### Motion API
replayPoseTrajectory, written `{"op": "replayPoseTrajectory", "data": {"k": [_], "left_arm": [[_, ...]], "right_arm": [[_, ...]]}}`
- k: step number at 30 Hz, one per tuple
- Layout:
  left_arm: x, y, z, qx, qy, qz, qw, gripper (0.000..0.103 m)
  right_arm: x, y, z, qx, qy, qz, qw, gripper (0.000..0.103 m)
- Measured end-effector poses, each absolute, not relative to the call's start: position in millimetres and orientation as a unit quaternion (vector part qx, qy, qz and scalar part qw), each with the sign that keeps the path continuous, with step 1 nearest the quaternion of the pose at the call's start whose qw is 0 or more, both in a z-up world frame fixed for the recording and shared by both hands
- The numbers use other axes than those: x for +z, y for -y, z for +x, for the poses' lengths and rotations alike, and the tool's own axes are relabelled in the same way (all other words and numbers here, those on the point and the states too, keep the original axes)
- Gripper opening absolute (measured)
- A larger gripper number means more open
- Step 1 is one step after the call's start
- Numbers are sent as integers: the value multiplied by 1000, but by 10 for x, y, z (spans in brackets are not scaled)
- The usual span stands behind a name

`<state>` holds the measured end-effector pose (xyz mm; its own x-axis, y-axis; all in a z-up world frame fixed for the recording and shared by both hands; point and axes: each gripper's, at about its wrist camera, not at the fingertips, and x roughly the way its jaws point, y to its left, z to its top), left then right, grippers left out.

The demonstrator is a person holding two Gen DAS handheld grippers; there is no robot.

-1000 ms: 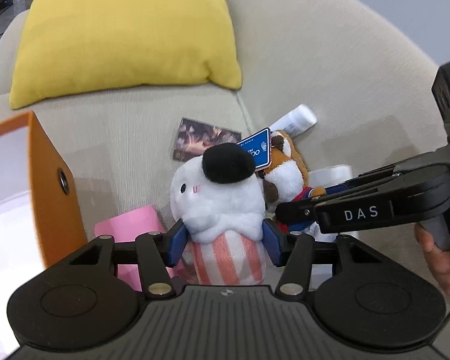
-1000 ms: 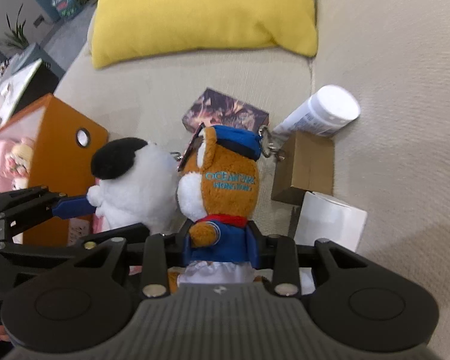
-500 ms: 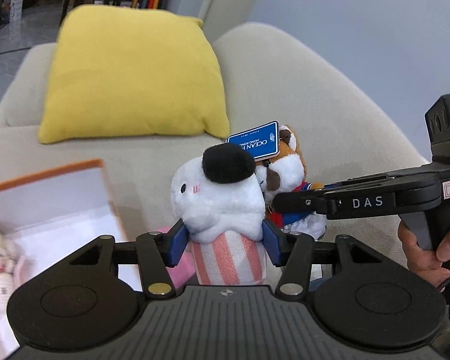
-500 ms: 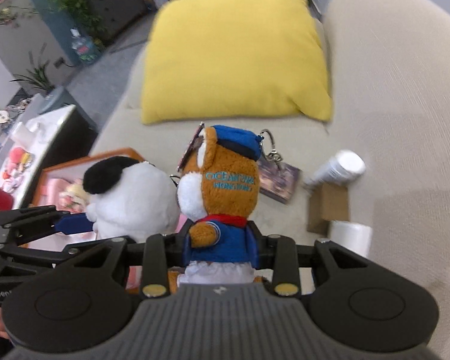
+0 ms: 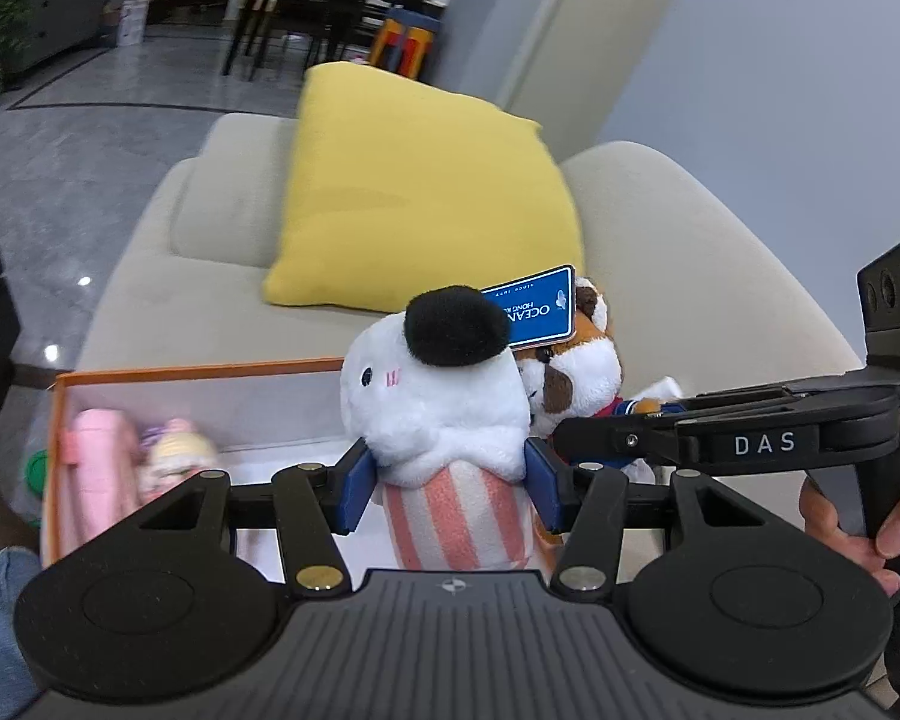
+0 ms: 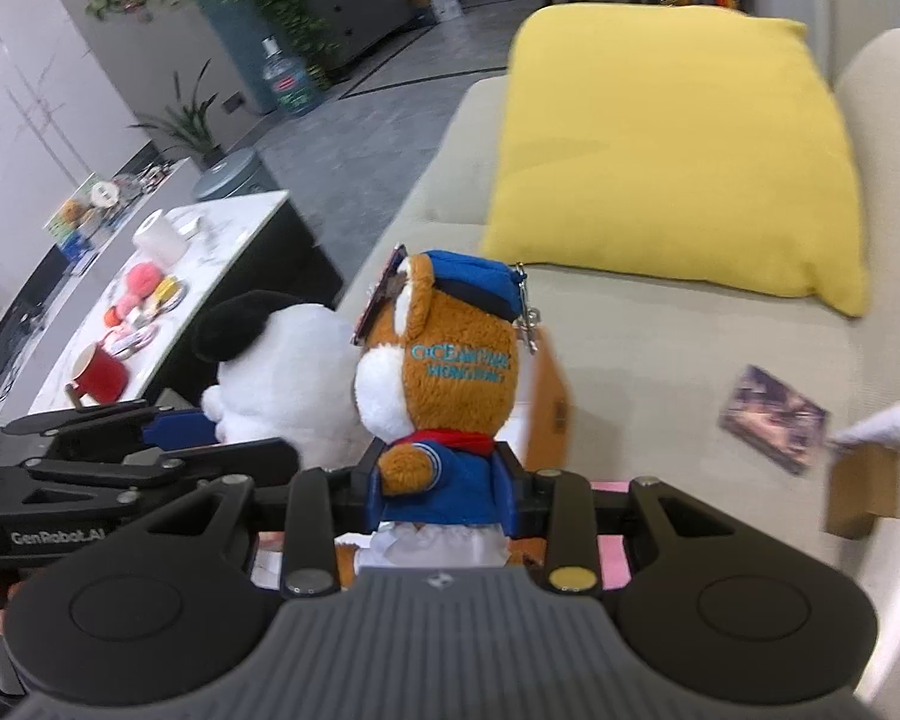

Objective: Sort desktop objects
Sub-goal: 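Carry panda with left gripper while right gripper carries fox plush toward box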

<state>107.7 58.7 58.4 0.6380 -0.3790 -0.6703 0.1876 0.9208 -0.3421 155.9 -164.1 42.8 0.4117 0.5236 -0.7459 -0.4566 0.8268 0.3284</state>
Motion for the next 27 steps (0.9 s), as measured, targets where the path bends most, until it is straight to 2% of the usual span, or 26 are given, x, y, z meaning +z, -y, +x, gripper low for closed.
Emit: {"op": "replayPoseTrajectory", "data": {"k": [10, 27], "left_arm": [[274, -1022, 1195, -140, -435, -120, 881, 61], [-161, -1153, 1520, -188, -468, -109, 857, 61]], "right_arm": [[67, 978, 1720, 291, -491, 0, 822, 37], [-414, 687, 2100, 270, -531, -48, 801, 37]]}}
